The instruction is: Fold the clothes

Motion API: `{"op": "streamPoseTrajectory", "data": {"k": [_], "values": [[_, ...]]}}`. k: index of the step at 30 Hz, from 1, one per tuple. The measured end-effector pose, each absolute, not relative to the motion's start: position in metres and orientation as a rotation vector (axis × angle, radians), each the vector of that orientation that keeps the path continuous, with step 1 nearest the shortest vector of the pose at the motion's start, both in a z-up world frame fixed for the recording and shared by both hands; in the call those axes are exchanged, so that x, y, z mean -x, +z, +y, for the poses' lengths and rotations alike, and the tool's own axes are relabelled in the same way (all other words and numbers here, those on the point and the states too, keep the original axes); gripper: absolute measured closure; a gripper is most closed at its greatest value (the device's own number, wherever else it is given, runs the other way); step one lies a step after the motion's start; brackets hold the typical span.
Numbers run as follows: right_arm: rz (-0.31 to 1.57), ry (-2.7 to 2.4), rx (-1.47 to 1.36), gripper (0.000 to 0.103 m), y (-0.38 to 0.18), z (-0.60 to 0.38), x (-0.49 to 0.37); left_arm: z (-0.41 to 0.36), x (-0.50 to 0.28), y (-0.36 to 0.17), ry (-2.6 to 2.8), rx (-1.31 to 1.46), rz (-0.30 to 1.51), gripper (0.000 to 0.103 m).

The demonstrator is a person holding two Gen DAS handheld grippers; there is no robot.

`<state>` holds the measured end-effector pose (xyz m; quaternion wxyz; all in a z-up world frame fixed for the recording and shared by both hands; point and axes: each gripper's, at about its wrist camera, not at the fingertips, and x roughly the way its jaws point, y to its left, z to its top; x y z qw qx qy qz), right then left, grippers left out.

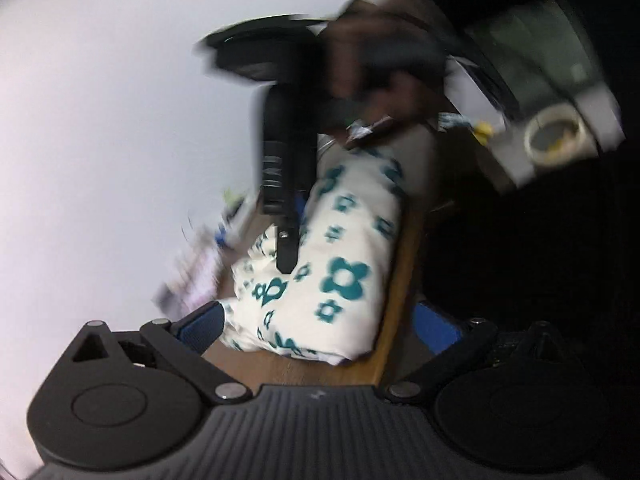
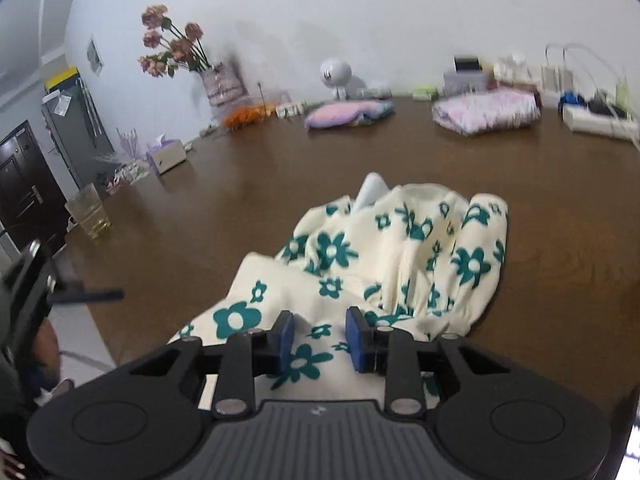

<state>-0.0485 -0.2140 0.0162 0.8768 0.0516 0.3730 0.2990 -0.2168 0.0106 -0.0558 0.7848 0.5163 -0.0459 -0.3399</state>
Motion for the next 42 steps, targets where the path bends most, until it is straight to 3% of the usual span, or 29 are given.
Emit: {"op": "streamPoseTrajectory", "data": {"k": [4, 9, 10, 12, 16, 18, 19, 20, 21, 27, 34, 38, 42], "values": [[0.827, 0.677, -0.118, 0.076, 0.019, -0.219, 0.066, 0.006, 0.227, -0.095, -0.666, -1.258, -0.279, 0.000], [0.856, 0.734, -0.143, 0.076, 0.019, -0.222, 0.095, 0.001, 0.222, -0.093, -0.690, -1.250, -0.333, 0.003], [0.859, 0.737, -0.150, 0.076, 0.018, -0.222, 0.100, 0.000, 0.220, -0.090, -0.714, -1.238, -0.305, 0.006], [0.853, 0.755, -0.155, 0.075, 0.019, -0.223, 0.105, -0.005, 0.215, -0.085, -0.763, -1.235, -0.229, 0.031], [0.705, 0.790, -0.107, 0.070, 0.034, -0.234, 0.124, -0.009, 0.201, -0.071, -0.852, -1.183, -0.109, 0.036], [0.533, 0.844, -0.018, 0.047, 0.054, -0.247, 0.151, -0.010, 0.193, -0.059, -0.898, -1.134, -0.038, 0.036], [0.448, 0.866, 0.056, 0.027, 0.062, -0.253, 0.165, -0.010, 0.190, -0.054, -0.920, -1.115, -0.006, 0.037], [0.382, 0.894, 0.174, 0.015, 0.066, -0.254, 0.179, -0.011, 0.186, -0.049, -0.941, -1.099, 0.025, 0.037], [0.320, 0.921, 0.301, 0.014, 0.068, -0.254, 0.194, -0.012, 0.182, -0.044, -0.960, -1.081, 0.055, 0.037], [0.290, 0.999, 0.922, 0.014, 0.013, -0.224, 0.242, -0.020, 0.151, -0.012, -1.058, -0.913, 0.244, 0.039], [0.052, 0.845, 1.134, 0.016, -0.028, -0.212, 0.235, -0.009, 0.131, 0.010, -1.127, -0.722, 0.420, 0.042], [0.179, 0.930, 1.076, 0.036, -0.026, -0.210, 0.217, -0.003, 0.128, 0.017, -1.147, -0.646, 0.489, 0.046], [0.432, 1.085, 0.655, 0.054, 0.021, -0.228, 0.183, 0.009, 0.108, 0.034, -1.229, -0.434, 0.655, 0.048]]}}
